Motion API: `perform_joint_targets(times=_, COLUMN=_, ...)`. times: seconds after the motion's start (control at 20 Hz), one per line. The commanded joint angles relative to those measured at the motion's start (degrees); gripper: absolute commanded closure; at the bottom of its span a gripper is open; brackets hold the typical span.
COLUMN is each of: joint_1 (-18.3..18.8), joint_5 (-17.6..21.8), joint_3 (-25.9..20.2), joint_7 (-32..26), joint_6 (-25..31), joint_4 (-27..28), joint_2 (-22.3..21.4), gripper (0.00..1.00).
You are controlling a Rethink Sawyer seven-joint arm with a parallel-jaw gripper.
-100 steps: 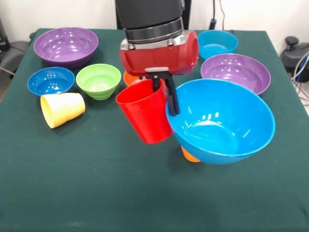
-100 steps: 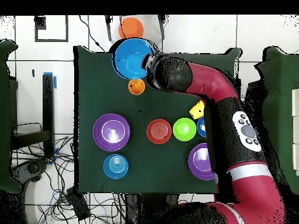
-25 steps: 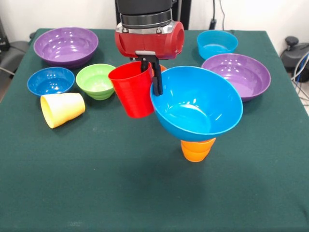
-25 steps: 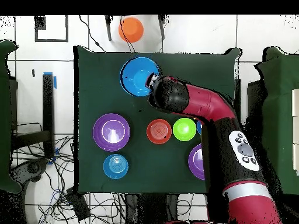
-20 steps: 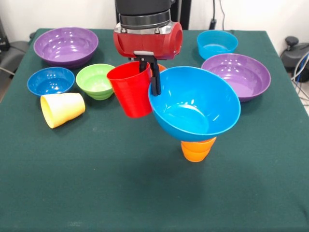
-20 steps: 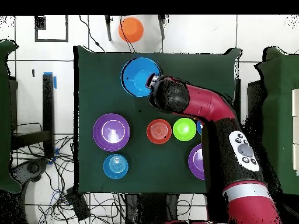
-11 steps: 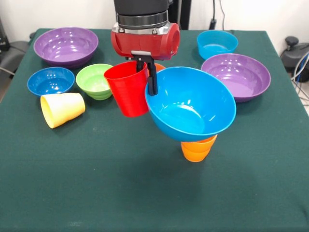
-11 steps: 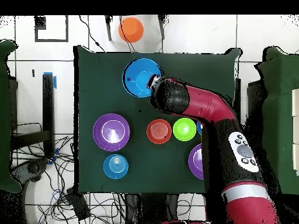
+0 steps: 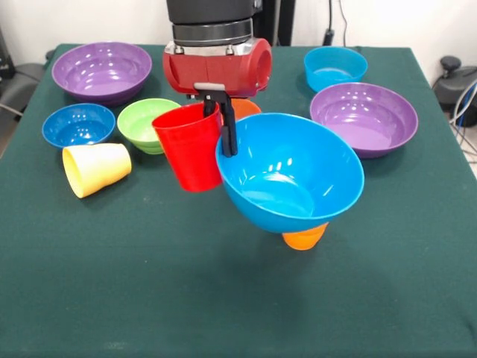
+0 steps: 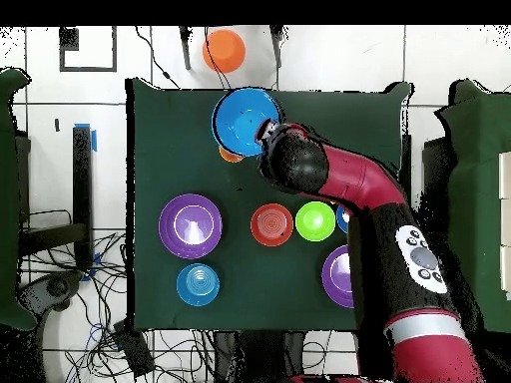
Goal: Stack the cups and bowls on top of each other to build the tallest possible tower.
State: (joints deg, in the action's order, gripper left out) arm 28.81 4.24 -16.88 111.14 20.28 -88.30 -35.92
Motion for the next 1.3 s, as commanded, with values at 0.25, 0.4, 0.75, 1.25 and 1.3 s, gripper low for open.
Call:
perform_joint_targets(times=0.25, joint_1=0.81, joint_5=-1.24, joint_3=-6.16, joint_7=4.67, joint_6=-3.04, joint_4=-2.1, joint_2=3.74, gripper=1.0)
perform_joint_targets(times=0.4, joint_1=1.56, joint_5=-0.97, joint_3=-7.47, joint_7=3.92, joint_6=-2.99, joint_4=-2.63, joint_2=3.93, gripper=1.0)
perform_joint_targets(times=0.75, joint_1=1.16, joint_5=0.31, joint_3=-7.42, joint_7=3.81, joint_6=-3.5, joint_4=-2.59, joint_2=3.75, gripper=1.0)
perform_joint_targets(times=1.25, joint_1=-2.75, joint_5=3.56, joint_3=-1.68, joint_7=2.43, joint_6=-1.07, joint_4=0.65, joint_2=2.62, gripper=1.0)
perform_joint_targets(times=1.3, joint_1=-3.16, joint_5=4.14, joint_3=-1.16, joint_7=1.85, joint_6=-0.48, joint_4=1.07, joint_2=2.45, gripper=1.0)
